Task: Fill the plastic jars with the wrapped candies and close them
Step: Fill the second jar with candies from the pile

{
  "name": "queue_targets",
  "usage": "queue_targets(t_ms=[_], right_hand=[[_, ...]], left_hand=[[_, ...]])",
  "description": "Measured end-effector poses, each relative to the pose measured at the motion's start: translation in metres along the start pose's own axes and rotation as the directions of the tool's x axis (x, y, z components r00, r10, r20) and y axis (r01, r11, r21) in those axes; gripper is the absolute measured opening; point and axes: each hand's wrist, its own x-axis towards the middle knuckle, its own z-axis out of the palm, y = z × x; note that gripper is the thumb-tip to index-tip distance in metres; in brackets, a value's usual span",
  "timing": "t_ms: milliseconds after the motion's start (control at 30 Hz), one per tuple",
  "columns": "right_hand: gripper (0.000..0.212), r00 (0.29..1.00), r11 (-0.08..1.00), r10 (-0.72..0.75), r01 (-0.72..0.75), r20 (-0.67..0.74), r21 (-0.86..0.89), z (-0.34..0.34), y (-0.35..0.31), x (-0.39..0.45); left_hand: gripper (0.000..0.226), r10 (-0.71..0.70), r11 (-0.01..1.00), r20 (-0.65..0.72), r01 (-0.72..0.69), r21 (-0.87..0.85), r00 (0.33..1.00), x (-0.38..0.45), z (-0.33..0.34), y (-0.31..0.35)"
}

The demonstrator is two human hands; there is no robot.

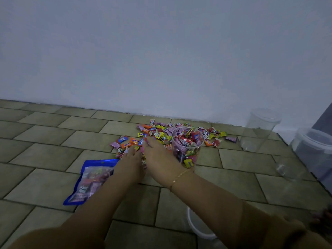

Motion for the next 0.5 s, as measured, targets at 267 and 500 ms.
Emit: queue_targets(t_ms=[267, 500], right_hand=[[0.079, 0.957, 0.983, 0.106, -0.060, 0.269, -0.175, 0.056, 0.022, 0.040], [0.058, 0.950, 0.979, 0.178, -0.145, 0.258, -0.141, 0.075, 0.032, 0.047]], left_hand=[[0.081, 0.050, 0.992, 0.109, -0.062, 0.111, 0.993, 0.004, 0.003, -0.002], [0.063, 0.058, 0.997, 0.042, -0.056, -0.056, 0.997, 0.000, 0.006, -0.004]])
